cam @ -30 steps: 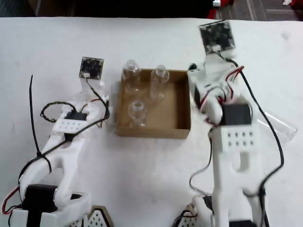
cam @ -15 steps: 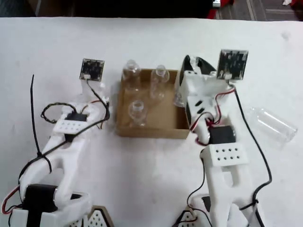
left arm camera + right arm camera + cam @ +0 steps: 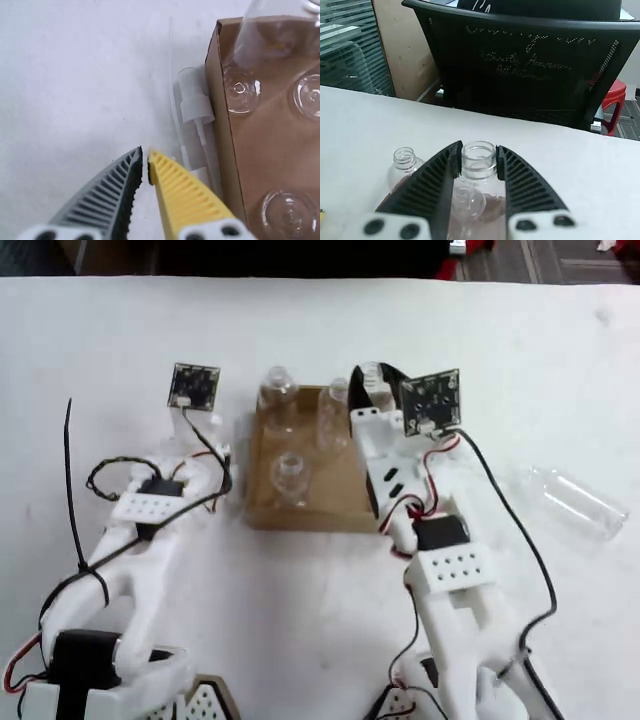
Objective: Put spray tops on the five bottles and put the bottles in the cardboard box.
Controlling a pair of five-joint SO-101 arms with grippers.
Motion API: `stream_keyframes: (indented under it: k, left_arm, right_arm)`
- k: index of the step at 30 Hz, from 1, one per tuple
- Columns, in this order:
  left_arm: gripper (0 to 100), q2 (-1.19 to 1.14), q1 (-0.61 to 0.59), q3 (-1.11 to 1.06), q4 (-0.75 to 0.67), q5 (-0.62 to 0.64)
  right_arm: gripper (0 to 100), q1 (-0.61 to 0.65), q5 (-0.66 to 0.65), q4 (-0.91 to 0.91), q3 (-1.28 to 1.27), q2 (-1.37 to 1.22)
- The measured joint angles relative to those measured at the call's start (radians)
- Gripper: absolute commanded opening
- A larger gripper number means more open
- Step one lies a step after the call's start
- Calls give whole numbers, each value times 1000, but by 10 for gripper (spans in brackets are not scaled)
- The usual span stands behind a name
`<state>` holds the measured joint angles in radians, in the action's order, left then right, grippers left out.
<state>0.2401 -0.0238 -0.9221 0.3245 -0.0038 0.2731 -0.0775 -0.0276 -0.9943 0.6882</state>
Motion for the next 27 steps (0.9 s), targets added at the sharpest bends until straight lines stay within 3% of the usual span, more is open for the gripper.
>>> stream_keyframes:
  k: [13, 27]
  left_arm:
    - [24, 0, 0, 0, 0, 0]
    - [24, 0, 0, 0, 0, 0]
  right_arm:
    - [15, -87, 78, -226, 0, -247]
    - [15, -91, 83, -417, -2, -425]
